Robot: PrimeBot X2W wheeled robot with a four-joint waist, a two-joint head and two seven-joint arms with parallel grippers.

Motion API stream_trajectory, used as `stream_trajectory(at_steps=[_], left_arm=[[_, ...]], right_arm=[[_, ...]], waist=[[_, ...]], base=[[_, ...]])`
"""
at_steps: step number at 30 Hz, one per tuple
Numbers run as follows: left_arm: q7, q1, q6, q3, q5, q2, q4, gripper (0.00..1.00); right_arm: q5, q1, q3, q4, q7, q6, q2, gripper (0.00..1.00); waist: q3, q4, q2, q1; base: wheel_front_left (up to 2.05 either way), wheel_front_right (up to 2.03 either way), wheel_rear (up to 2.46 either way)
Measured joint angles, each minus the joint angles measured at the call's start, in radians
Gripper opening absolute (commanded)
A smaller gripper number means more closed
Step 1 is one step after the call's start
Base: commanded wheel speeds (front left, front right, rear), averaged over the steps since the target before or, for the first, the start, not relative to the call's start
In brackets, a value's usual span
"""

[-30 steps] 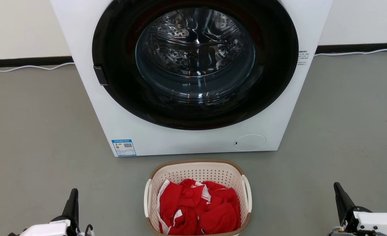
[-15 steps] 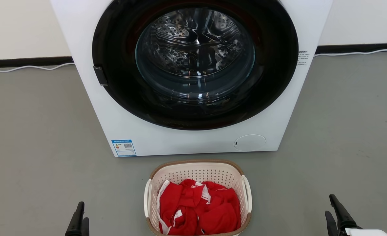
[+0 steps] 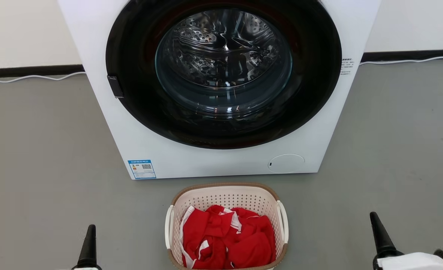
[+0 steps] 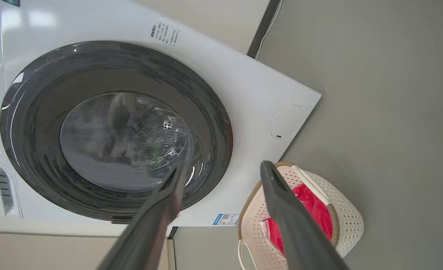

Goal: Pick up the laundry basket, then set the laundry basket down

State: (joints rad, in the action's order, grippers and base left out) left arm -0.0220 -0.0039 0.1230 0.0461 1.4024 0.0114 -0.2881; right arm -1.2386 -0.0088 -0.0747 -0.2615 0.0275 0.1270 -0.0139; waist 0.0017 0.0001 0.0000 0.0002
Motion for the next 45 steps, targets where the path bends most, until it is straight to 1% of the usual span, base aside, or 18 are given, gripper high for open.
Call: stream_trajectory(at_steps=[4, 8, 17, 20, 25, 36, 38, 42, 45], left_arm=[[0.011, 0.0, 0.0, 0.005, -0.086, 0.0, 0.011, 1.0], [0.024, 0.0, 0.0, 0.009, -0.158, 0.001, 0.021, 1.0], [0.048, 0.0, -0.008, -0.014, -0.334, 0.003, 0.033, 1.0], [0.056, 0.0, -0.009, -0.018, -0.377, 0.003, 0.033, 1.0], [0.065, 0.0, -0.018, -0.021, -0.425, 0.004, 0.031, 1.0], [0.097, 0.004, -0.035, -0.029, -0.573, 0.007, 0.031, 1.0], [0.105, 0.006, -0.037, -0.03, -0.607, 0.008, 0.031, 1.0], [0.117, 0.006, -0.042, -0.033, -0.665, 0.008, 0.026, 1.0], [0.123, 0.007, -0.045, -0.035, -0.709, 0.009, 0.019, 1.0]], right_arm=[[0.1, 0.0, 0.012, 0.017, -0.012, 0.0, -0.001, 1.0], [0.176, 0.0, 0.03, 0.025, -0.021, 0.0, -0.002, 1.0], [0.358, 0.0, 0.063, 0.04, -0.048, 0.0, -0.017, 1.0], [0.41, 0.0, 0.064, 0.04, -0.056, 0.0, -0.017, 1.0], [0.472, 0.0, 0.059, 0.039, -0.066, 0.0, -0.017, 1.0], [0.623, 0.014, 0.036, 0.008, -0.093, 0.0, -0.014, 1.0], [0.657, 0.014, 0.024, -0.019, -0.103, 0.0, -0.014, 1.0], [0.704, 0.013, 0.035, -0.037, -0.118, 0.0, -0.014, 1.0], [0.716, 0.013, 0.061, -0.018, -0.124, 0.0, -0.015, 1.0]], waist=[[-0.001, 0.001, 0.0, 0.0], [-0.003, 0.001, 0.0, 0.0], [-0.006, -0.001, 0.0, -0.0001], [-0.007, -0.002, 0.0, -0.0001], [-0.007, -0.003, 0.0, -0.0001], [-0.006, -0.006, 0.0, -0.0001], [-0.007, -0.006, 0.0, -0.0001], [-0.008, -0.006, 0.0, -0.0002], [-0.008, -0.005, 0.0, -0.0002]], base=[[0.0, 0.0, 0.0], [0.0, 0.0, 0.0], [0.0, 0.0, 0.0], [0.0, 0.0, 0.0], [0.0, 0.0, 0.0], [0.0, 0.0, 0.0], [0.0, 0.0, 0.0], [0.0, 0.0, 0.0], [0.0, 0.0, 0.0]])
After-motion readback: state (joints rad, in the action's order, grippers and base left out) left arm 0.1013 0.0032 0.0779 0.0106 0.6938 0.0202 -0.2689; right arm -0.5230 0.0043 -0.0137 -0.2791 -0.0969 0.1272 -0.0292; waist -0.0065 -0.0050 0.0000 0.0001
